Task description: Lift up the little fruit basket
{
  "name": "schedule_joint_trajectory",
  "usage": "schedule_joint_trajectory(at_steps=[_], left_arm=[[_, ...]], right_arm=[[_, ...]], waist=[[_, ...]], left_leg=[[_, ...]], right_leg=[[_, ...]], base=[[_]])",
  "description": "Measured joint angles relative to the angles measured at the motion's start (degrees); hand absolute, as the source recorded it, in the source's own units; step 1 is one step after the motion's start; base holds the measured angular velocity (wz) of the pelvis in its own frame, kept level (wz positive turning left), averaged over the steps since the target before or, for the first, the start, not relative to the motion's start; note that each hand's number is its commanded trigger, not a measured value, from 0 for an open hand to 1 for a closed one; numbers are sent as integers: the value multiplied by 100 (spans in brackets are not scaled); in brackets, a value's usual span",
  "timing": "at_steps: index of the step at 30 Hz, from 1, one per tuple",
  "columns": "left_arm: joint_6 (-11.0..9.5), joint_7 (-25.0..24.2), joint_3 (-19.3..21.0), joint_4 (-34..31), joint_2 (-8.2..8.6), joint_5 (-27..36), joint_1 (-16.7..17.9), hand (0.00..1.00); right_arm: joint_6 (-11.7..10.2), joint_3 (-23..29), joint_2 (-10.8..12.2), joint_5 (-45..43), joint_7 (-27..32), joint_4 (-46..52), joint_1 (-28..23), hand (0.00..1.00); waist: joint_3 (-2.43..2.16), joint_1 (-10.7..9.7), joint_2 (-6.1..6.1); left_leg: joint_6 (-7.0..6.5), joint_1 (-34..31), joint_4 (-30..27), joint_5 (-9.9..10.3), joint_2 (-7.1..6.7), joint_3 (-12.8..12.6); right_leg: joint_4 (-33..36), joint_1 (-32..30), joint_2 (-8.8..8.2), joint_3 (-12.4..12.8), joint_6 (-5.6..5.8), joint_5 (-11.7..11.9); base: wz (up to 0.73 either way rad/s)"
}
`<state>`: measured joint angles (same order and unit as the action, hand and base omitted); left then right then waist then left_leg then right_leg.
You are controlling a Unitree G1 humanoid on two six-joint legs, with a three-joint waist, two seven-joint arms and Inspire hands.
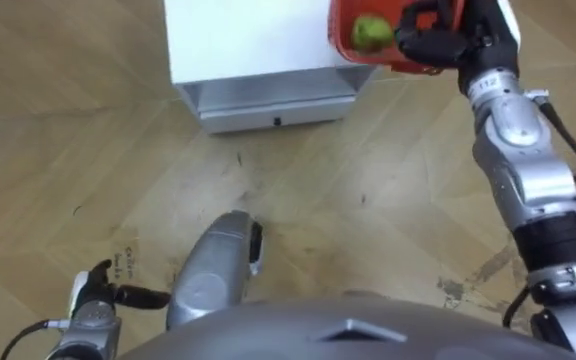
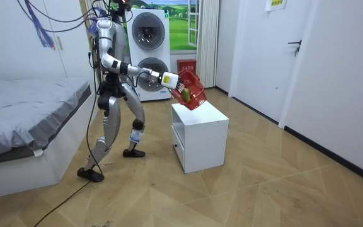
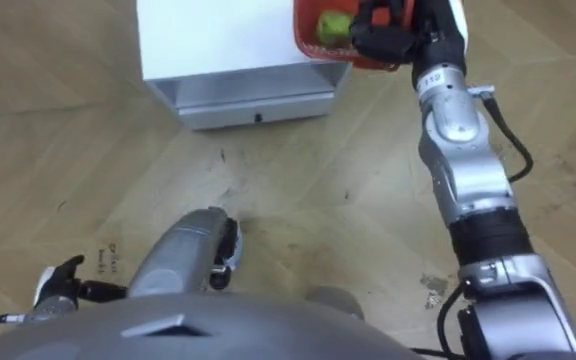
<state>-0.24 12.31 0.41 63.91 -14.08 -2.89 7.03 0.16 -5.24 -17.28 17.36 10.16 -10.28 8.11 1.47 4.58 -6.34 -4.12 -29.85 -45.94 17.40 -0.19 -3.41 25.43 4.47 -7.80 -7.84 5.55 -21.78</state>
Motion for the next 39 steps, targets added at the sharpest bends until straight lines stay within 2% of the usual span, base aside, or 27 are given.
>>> schedule_joint_trajectory(at_steps=[1,2,3,4,5,6,7,8,9,10,11,12,13,14,15,16,17,19,20,21,22,23,24,26,28,34,39], left_arm=[[21,-5,33,-114,3,-12,5,0],[35,-10,21,-161,40,-33,-11,0],[44,-35,-48,-256,174,-114,-80,0],[61,-69,-63,-267,204,-182,-101,0],[96,-79,-55,-269,210,-182,-85,0],[172,-89,-6,-280,197,-181,-48,0],[224,-87,137,-316,173,-180,30,0],[269,-85,190,-325,158,-176,53,0],[321,-84,221,-356,113,-160,88,0],[373,-81,215,-465,94,-159,137,0],[378,-82,202,-520,94,-160,151,0],[380,-84,153,-577,84,-158,121,0],[373,-89,149,-555,89,-165,34,0],[379,-89,150,-529,97,-174,-27,0],[384,-86,152,-554,132,-174,-71,0],[379,-78,136,-561,175,-164,-69,0],[381,-79,130,-559,191,-165,-66,0],[371,-79,129,-562,212,-121,-71,0],[367,-79,127,-559,215,-120,-68,0],[355,-80,125,-557,225,-130,-77,0],[323,-79,118,-562,223,-160,-71,0],[295,-71,105,-549,283,-179,-55,0],[269,-74,103,-554,301,-180,-49,0],[264,-71,126,-518,291,-176,53,0],[266,-96,122,-473,295,-171,57,0],[210,-407,161,-449,295,-180,366,0],[182,-418,144,-419,311,-176,459,0]], right_arm=[[-43,77,30,-21,13,2,26,100],[-91,160,11,-22,4,26,14,100],[-186,357,-90,-23,-1,45,19,100],[-178,422,-43,-57,38,22,28,100],[-178,400,-2,-117,29,21,8,100],[-177,326,98,-224,-58,22,-61,100],[-178,240,231,-259,-153,27,-112,100],[-179,206,273,-275,-166,39,-143,100],[-179,174,320,-256,-204,39,-180,100],[-179,188,343,-219,-254,39,-184,100],[-185,210,342,-217,-292,40,-184,100],[-207,227,340,-214,-332,39,-185,100],[-211,226,340,-270,-352,40,-176,100],[-208,224,340,-296,-378,40,-169,100],[-194,213,340,-301,-406,40,-187,100],[-176,192,340,-245,-414,40,-209,100],[-158,180,341,-236,-414,40,-210,100],[-69,155,339,-264,-456,45,-214,100],[-46,140,340,-270,-469,46,-218,100],[-18,136,340,-269,-509,46,-258,100],[1,114,340,-294,-521,46,-284,100],[21,46,295,-289,-535,39,-290,100],[26,-28,278,-284,-538,40,-284,100],[28,-185,271,-263,-626,40,-287,100],[28,-209,268,-247,-762,39,-285,100],[28,-232,271,-198,-1128,41,-278,100],[-11,-254,303,-138,-1165,-83,-299,100]], waist=[[22,0,-3],[6,-23,-4],[-75,-88,31],[-84,-41,-31],[-82,9,-34],[-83,91,-34],[-81,120,-31],[-81,129,-31],[-66,151,-11],[-42,69,25],[-43,20,43],[-42,14,46],[-34,61,66],[-20,67,87],[-2,68,163],[-2,60,253],[-3,60,294],[-9,28,386],[-13,23,402],[-30,-2,417],[-70,-4,357],[-134,27,404],[-154,49,438],[-157,40,450],[-148,48,415],[-128,91,330],[-106,141,324]], left_leg=[[-18,-124,-98,8,13,-193],[-21,-168,162,11,-127,-246],[-248,-227,806,-247,-330,-524],[-375,-193,885,-350,-368,-848],[-400,-136,921,-342,-367,-910],[-417,10,958,-331,-386,-911],[-418,206,1010,-331,-400,-910],[-418,312,1046,-330,-409,-908],[-417,557,1151,-329,-425,-902],[-419,871,1403,-328,-479,-906],[-420,1018,1565,-328,-510,-907],[-444,1299,1885,-312,-560,-921],[-470,1469,2042,-262,-569,-919],[-464,1527,2080,-254,-568,-895],[-454,1683,2210,-249,-565,-794],[-408,1856,2368,-268,-557,-688],[-387,1936,2443,-280,-544,-673],[-288,2181,2656,-285,-500,-518],[-253,2239,2678,-284,-473,-477],[-181,2311,2677,-271,-420,-349],[-102,2361,2659,-264,-421,-251],[4,2372,2635,-227,-317,-190],[38,2389,2645,-239,-232,-194],[173,2564,2867,-316,-48,-210],[258,2749,3082,-373,49,-187],[324,2956,3310,-414,149,-90],[325,2955,3332,-415,144,41]], right_leg=[[11,115,-63,70,-13,12],[36,103,-118,89,5,-8],[187,-22,-164,66,38,-42],[402,-196,-329,26,59,-29],[448,-244,-364,9,52,50],[464,-205,-385,-3,55,273],[539,-141,-370,-19,-19,547],[638,-128,-373,-15,-67,701],[948,-144,-387,-15,-123,1052],[1364,-201,-419,-17,-126,1498],[1612,-281,-441,-7,-128,1755],[2108,-498,-533,87,-64,2163],[2647,-779,-564,173,-68,2136],[2926,-934,-594,170,-80,1983],[3296,-1275,-612,129,-146,1595],[3426,-1547,-610,120,-134,1290],[3413,-1681,-609,126,-127,1152],[2793,-2130,-504,213,-102,741],[2482,-2188,-448,267,-92,683],[1673,-2217,-318,343,-89,634],[665,-2157,-274,327,-100,714],[348,-2000,-176,240,-195,841],[196,-1894,-109,135,-264,897],[-268,-1502,119,-103,-376,1038],[-517,-1273,217,-186,-412,1074],[-977,-911,400,-344,-454,1180],[-1231,-753,428,-459,-429,1257]], base=[[23],[59],[65],[49],[-8],[-28],[-27],[-13],[13],[26],[36],[16],[3],[-7],[-3],[-3],[0],[3],[22],[39],[44],[27],[16],[30],[24],[9],[9]])
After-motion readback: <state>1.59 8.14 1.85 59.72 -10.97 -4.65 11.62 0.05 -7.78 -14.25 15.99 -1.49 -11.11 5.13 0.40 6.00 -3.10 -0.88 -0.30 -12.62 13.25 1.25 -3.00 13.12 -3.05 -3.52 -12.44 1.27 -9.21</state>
